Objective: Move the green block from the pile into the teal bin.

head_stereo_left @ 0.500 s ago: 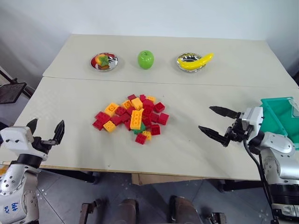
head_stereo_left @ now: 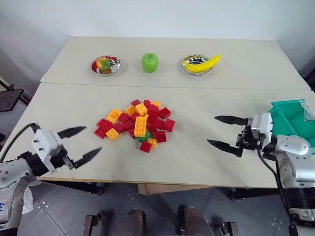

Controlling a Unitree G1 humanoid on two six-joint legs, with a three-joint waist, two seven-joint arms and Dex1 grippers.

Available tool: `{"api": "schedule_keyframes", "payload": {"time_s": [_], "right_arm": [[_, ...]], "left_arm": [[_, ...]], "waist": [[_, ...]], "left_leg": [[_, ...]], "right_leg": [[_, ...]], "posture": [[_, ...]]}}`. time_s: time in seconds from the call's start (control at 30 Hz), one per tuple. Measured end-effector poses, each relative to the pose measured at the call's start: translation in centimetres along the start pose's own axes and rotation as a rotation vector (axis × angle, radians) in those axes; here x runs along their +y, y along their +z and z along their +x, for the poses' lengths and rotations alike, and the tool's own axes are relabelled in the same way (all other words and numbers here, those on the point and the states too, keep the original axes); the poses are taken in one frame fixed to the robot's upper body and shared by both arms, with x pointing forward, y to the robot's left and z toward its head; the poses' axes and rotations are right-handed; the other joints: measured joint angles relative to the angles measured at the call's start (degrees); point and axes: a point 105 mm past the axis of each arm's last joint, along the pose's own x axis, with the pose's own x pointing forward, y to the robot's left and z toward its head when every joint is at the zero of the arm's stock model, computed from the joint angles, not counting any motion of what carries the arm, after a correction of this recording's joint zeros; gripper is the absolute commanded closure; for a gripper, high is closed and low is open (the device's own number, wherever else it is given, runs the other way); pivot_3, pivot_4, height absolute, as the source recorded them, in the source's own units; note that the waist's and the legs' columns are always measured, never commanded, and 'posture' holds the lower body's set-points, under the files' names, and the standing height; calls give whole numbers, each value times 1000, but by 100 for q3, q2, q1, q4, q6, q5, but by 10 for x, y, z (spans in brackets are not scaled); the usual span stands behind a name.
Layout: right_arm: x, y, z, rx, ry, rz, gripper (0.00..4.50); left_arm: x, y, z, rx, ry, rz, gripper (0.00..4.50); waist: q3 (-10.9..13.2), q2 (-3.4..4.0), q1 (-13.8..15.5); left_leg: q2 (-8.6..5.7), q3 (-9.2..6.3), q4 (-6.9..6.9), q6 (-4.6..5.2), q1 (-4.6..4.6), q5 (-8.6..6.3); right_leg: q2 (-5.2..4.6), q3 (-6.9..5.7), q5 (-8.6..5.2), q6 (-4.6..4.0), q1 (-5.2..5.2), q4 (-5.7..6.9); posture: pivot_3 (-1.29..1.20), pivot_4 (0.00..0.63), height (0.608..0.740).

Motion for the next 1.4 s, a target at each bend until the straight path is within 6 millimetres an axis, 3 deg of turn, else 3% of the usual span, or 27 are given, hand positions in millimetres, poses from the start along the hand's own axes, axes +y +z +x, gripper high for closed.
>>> {"api": "schedule_keyframes", "payload": {"time_s": [0.17, 0.23, 0.43, 0.7, 0.77, 0.9, 1.13, 1.2, 1.3, 1.4], "right_arm": [[-6, 2, -1, 12, 7, -12, 47], [-5, 2, -1, 15, 5, -10, 0], [6, -4, -6, 47, -19, 22, 0], [7, 5, -13, 57, -98, 0, 0], [8, 8, -13, 50, -104, -8, 0], [10, 12, -10, 38, -114, -7, 0], [11, 13, -7, 20, -139, -7, 0], [11, 14, -7, 18, -143, -8, 0], [11, 13, -7, 18, -150, -3, 0], [13, 11, -7, 19, -153, 1, 0]], "left_arm": [[-3, 0, 2, -6, -52, -3, 0], [-3, -1, 6, -15, -60, -21, 383], [-19, -2, 28, -81, -149, -57, 2112], [-31, 17, 100, -179, -354, -80, 4484], [-31, 16, 116, -169, -372, -76, 4484], [-2, 15, 154, -129, -263, -98, 4484], [56, 9, 172, -67, -17, -122, 4484], [64, 4, 171, -42, 12, -102, 4484], [54, 6, 167, -51, -87, -46, 4484], [30, 13, 163, -90, -239, 33, 4484]], "waist": [[0, 0, 3], [0, 0, 4], [0, 0, 35], [-1, 2, 32], [-1, 2, 20], [1, -1, 30], [3, -5, 30], [3, -5, 25], [4, -6, 25], [4, -6, 25]], "left_leg": [[4, 3, 0, -2, 0, -2], [4, 5, 1, -1, 0, -2], [3, 6, 9, -2, -1, -5], [4, 12, 23, -1, 3, -4], [4, 18, 21, -1, 4, -5], [3, 18, 30, -1, 1, -4], [2, 19, 36, 0, -2, -5], [2, 20, 36, 1, -2, -5], [2, 20, 37, 0, -3, -5], [3, 20, 39, 1, -4, -5]], "right_leg": [[2, -1, 0, -1, -1, 1], [2, 0, 0, -1, -1, 1], [1, 0, 0, -1, -1, 4], [3, 0, 3, -3, 1, 16], [4, 2, 4, -2, 1, 15], [5, 2, 5, 1, 1, 15], [4, 1, 7, 4, 1, 15], [4, 1, 7, 5, 1, 14], [4, 1, 7, 5, 0, 14], [4, 1, 7, 5, 0, 14]], "posture": [[0, 150, 740], [0, 150, 740], [0, 150, 740], [0, 150, 740], [0, 150, 740], [0, 150, 740], [0, 150, 740], [0, 150, 740], [0, 150, 740], [0, 150, 740]]}}
